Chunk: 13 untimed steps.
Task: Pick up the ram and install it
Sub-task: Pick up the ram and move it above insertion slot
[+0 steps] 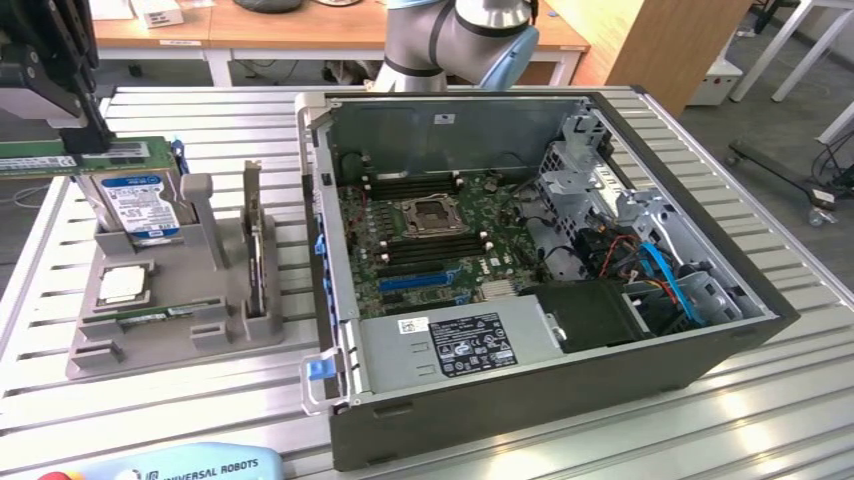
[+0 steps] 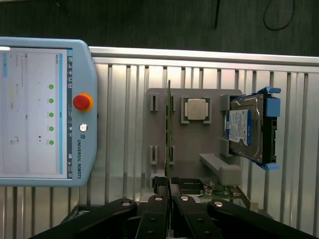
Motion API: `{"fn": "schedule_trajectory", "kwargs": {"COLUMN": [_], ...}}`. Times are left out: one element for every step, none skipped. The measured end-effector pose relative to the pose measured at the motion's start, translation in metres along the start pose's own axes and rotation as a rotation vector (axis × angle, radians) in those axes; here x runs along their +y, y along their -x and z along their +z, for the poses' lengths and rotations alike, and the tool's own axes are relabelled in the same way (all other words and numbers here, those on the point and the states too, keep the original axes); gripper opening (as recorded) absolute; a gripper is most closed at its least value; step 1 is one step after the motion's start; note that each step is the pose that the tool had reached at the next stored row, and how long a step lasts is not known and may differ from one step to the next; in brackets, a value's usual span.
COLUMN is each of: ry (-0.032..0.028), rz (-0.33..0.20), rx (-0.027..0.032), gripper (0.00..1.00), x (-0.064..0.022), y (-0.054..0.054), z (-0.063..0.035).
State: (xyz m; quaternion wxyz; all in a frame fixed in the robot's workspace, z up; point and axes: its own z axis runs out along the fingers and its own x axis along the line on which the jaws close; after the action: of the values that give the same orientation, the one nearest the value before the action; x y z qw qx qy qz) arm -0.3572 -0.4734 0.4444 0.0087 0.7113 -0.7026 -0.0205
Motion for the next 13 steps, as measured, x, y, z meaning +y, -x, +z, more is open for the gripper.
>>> {"fn": "schedule_trajectory", "kwargs": {"ry": [0.0000, 0.0000, 0.0000, -0.0001, -0.0001, 0.0000, 0.0001, 0.0000, 0.0000, -0.0001, 0.0000, 0.0000, 0.0000], "rz": [0.000, 0.000, 0.000, 0.000, 0.000, 0.000, 0.000, 0.000, 0.000, 0.000, 0.000, 0.000, 0.000], "rx": [0.0000, 0.0000, -0.0001, -0.0001, -0.0001, 0.0000, -0.0001, -0.0001, 0.0000, -0.0001, 0.0000, -0.0001, -0.0001], "gripper": [0.11, 0.11, 0.11, 0.11, 0.11, 0.11, 0.11, 0.11, 0.11, 0.11, 0.11, 0.11, 0.11], "x": [-0.0012, -0.0026, -0.0040, -0.0055, -0.0070, -0.0086, -0.0101, -0.0115, -0.0130, -0.0144, -0.0157, -0.0169, -0.0181], "y": [0.000, 0.000, 0.000, 0.000, 0.000, 0.000, 0.000, 0.000, 0.000, 0.000, 0.000, 0.000, 0.000], "z": [0.0000, -0.0001, -0.0001, -0.0002, -0.0002, -0.0003, -0.0004, -0.0004, -0.0005, -0.0006, -0.0006, -0.0007, -0.0007]}}
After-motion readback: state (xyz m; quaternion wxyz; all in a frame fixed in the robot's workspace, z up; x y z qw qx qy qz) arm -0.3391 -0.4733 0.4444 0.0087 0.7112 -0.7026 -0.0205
